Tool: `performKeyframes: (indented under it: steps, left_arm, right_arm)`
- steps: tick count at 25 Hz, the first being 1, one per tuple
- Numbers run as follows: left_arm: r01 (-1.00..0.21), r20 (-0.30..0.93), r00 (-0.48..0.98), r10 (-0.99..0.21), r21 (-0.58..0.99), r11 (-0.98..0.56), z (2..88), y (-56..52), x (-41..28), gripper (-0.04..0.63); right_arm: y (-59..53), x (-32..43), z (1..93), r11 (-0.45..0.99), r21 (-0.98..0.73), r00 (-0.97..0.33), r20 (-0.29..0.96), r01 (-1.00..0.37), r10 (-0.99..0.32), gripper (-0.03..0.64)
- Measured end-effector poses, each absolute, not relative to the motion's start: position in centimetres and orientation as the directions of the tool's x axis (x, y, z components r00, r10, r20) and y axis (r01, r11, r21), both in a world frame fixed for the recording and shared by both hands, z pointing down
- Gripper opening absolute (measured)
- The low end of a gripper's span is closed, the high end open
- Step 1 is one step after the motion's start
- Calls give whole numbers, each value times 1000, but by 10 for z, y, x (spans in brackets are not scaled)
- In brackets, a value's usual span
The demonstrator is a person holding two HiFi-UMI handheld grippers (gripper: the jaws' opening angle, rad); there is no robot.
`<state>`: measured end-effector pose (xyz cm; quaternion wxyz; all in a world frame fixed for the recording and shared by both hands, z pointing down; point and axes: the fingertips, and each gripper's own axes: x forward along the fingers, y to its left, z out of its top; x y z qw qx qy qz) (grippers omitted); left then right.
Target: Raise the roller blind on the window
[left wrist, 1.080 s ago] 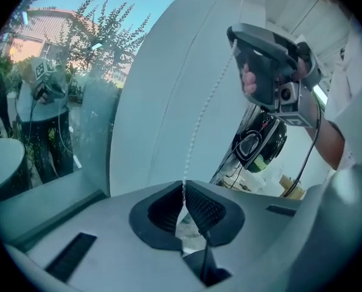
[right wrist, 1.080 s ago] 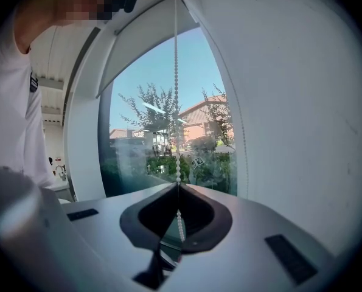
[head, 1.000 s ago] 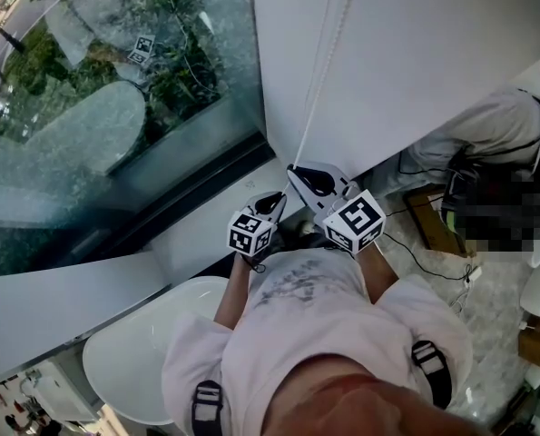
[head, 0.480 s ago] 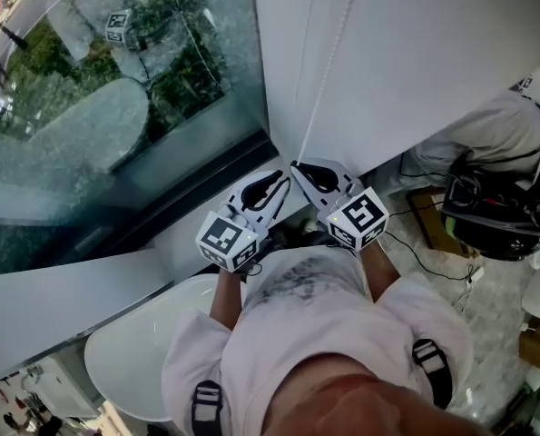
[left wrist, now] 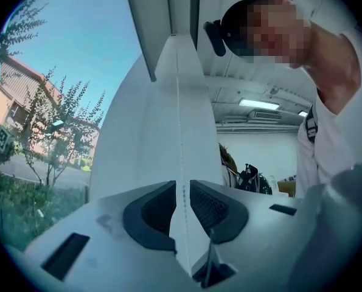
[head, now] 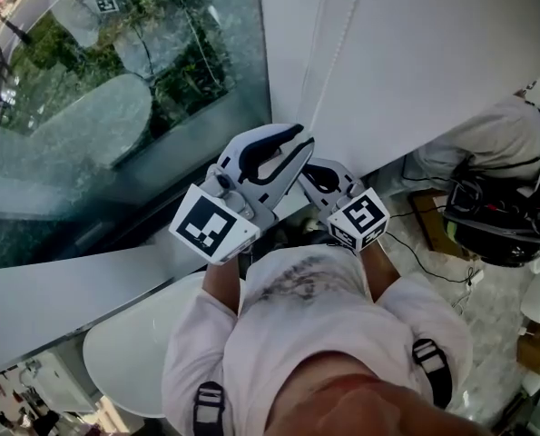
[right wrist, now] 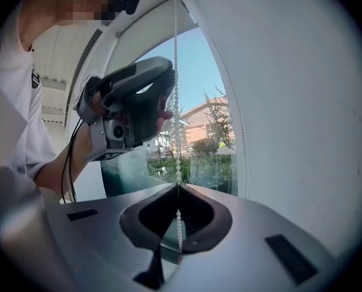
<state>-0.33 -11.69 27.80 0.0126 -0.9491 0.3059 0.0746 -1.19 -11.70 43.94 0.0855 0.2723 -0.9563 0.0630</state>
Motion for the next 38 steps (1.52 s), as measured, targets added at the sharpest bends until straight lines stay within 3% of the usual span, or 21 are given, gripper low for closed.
performKeyframes:
  steps: [7, 8, 14, 38]
  left_arm:
    - [-575, -197, 801, -565, 9, -818, 246, -127, 7, 47]
    - [-580, -194, 798, -570, 8, -814, 243, -128, 7, 15]
    - [-649, -204, 744, -637, 8, -760, 246, -131, 2, 8]
    - [-646, -86, 751, -654, 107, -756, 326, -132, -6, 8]
  right_arm:
    - [-117, -14, 443, 846, -72, -839, 196, -528, -507, 61]
    - [-116, -14, 442, 847, -72, -839, 198, -527, -506, 61]
    - [-116, -15, 443, 847, -70, -839, 204, -526, -504, 61]
    - [-117, -15, 521, 833, -121, -803, 371, -541, -467, 61]
